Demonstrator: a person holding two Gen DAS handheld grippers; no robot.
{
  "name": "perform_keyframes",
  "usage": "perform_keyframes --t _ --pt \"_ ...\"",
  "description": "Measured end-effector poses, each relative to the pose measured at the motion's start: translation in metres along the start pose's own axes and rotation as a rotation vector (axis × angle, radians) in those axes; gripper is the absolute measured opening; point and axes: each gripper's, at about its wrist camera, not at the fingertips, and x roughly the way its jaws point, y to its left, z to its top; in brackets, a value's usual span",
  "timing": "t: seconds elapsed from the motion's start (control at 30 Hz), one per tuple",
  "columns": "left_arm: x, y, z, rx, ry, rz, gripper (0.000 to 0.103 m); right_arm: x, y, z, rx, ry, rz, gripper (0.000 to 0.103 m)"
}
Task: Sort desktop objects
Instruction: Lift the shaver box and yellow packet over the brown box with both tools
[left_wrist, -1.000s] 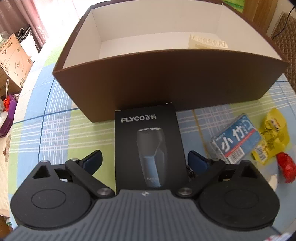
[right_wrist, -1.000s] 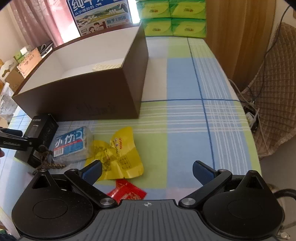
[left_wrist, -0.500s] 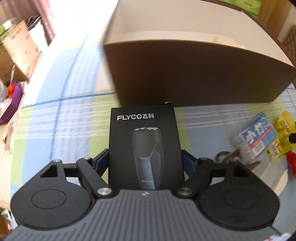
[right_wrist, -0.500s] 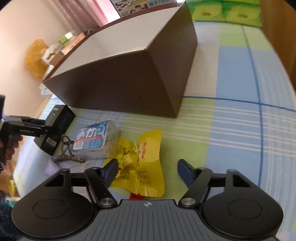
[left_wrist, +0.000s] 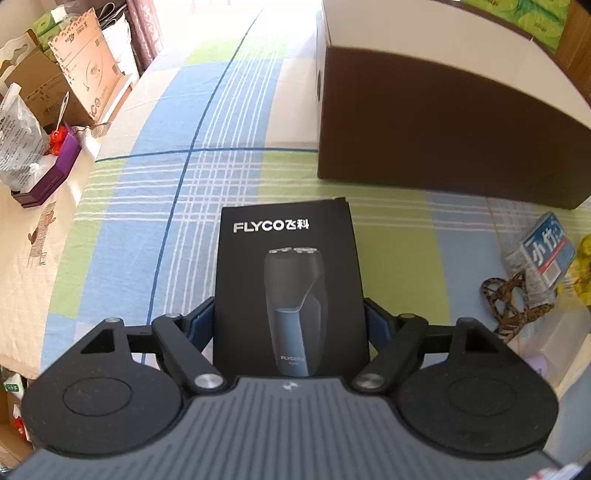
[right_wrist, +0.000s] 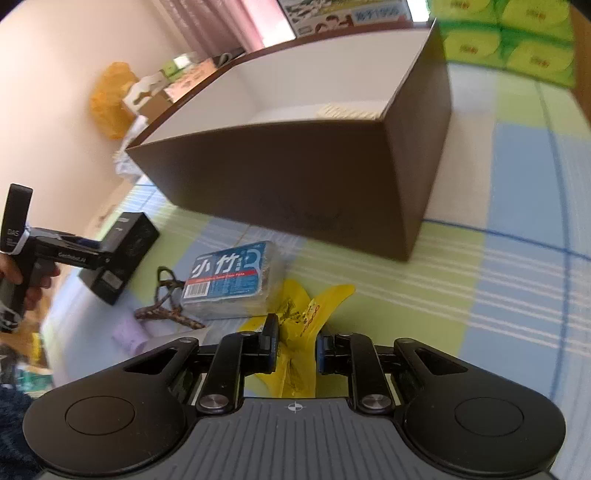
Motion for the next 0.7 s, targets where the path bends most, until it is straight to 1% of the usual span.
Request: perform_keyframes --t 0.1,0.2,0.4,0.7 --pt "0.003 0.003 -0.007 -0.001 0.011 0.017 0.078 -0.004 0.012 -0.002 -0.020 -0.008 -0.048 0.015" --pt "0.009 0.003 -0.004 -0.002 0.009 0.022 0.078 -0.009 0.022 -0.005 -0.032 -0.026 -0.095 0.015" --pt "0.008 0.001 -0.007 0.010 -0.002 0.028 0.077 -0.030 0.026 -0.008 0.007 -0.088 -0.169 0.015" --pt "-0.002 0.004 -0.011 0.015 -0.029 0.012 0.076 -0.045 0.027 -0.010 0.073 -0.122 -0.236 0.015"
